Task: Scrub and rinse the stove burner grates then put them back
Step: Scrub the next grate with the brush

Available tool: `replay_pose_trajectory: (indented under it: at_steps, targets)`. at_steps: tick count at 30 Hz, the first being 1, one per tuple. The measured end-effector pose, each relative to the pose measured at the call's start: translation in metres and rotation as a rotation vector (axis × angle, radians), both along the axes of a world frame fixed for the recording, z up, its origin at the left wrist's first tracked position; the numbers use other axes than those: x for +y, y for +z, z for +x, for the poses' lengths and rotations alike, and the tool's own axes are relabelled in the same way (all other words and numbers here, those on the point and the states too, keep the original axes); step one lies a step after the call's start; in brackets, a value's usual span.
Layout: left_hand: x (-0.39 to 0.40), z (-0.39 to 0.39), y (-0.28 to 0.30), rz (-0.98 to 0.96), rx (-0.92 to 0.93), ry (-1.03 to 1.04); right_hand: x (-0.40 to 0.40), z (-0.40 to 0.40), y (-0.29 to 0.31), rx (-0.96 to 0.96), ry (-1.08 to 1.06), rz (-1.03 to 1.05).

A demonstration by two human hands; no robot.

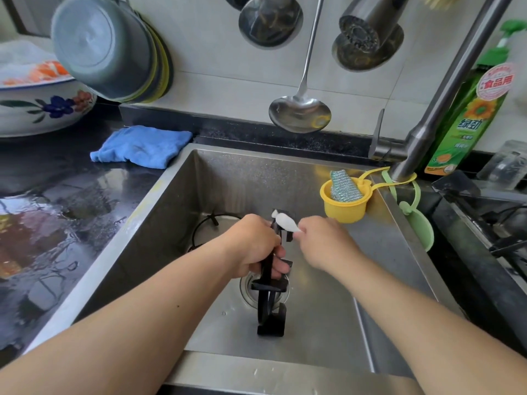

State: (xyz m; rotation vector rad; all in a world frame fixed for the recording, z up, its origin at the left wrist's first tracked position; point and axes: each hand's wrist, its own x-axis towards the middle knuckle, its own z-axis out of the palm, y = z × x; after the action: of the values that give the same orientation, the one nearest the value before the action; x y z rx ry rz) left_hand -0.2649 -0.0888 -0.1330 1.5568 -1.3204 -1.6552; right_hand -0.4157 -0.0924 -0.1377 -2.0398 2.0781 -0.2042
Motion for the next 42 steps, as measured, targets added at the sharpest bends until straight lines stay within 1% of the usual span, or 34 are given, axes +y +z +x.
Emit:
replay_pose_trajectory:
  at_steps: [3,5,7,9,11,13,15,18,20,22,24,26,27,28,31,32,35,36,37,40,41,42]
  targets:
    - [0.002,-0.003,0.0,-0.018,0.022,-0.02,-0.001,0.019,0.002,0.085,0.042,-0.12]
    - [0.004,-0.004,0.002,-0.032,0.016,-0.022,0.001,0.017,0.006,0.084,0.023,-0.104]
    - [0.005,-0.003,0.004,-0.021,0.033,0.008,0.006,0.007,0.008,0.07,-0.019,-0.026]
    - [0.004,0.001,0.003,0.05,0.114,0.06,0.01,-0.001,0.009,0.028,-0.006,0.06]
    - [0.0,0.006,0.005,0.113,0.217,0.102,0.009,-0.004,0.015,-0.043,0.039,0.096]
    - [-0.002,0.009,0.008,0.127,0.29,0.11,0.008,-0.004,0.021,-0.157,0.047,0.055]
    - [-0.004,0.009,0.012,0.114,0.354,0.082,0.009,-0.004,0.026,-0.244,0.019,-0.04]
    - [-0.005,0.013,0.021,0.13,0.49,0.078,0.018,0.002,0.034,-0.26,0.012,-0.17]
    - [-0.006,0.016,0.024,0.123,0.561,0.121,0.029,0.009,0.038,-0.294,0.104,-0.179]
    - [-0.007,0.019,0.024,0.128,0.603,0.177,0.041,0.015,0.04,-0.263,0.229,-0.162]
    - [-0.009,0.02,0.025,0.103,0.573,0.151,0.039,0.017,0.044,-0.173,0.216,-0.235]
    - [-0.005,0.016,0.025,0.075,0.53,0.095,0.031,0.013,0.049,-0.117,0.091,-0.325]
    - [-0.003,0.014,0.026,0.073,0.518,0.078,0.029,0.011,0.049,-0.105,0.051,-0.33]
    - [-0.002,0.013,0.025,0.071,0.502,0.075,0.032,0.011,0.048,-0.098,0.045,-0.305]
    - [-0.005,0.016,0.022,0.075,0.49,0.114,0.05,0.022,0.042,-0.133,0.19,-0.181]
    - [-0.006,0.018,0.022,0.077,0.504,0.122,0.05,0.025,0.043,-0.126,0.203,-0.171]
    - [-0.008,0.018,0.023,0.072,0.577,0.159,0.025,0.015,0.05,-0.14,0.024,-0.241]
    - [-0.007,0.018,0.022,0.072,0.591,0.177,0.022,0.012,0.048,-0.145,-0.001,-0.245]
    - [-0.008,0.019,0.021,0.071,0.592,0.187,0.024,0.012,0.045,-0.148,0.019,-0.243]
    - [-0.008,0.023,0.02,0.06,0.572,0.202,0.043,0.022,0.035,-0.16,0.179,-0.176]
    - [-0.009,0.023,0.021,0.053,0.569,0.194,0.041,0.021,0.036,-0.158,0.169,-0.184]
    - [-0.008,0.021,0.021,0.049,0.565,0.183,0.033,0.016,0.038,-0.165,0.109,-0.213]
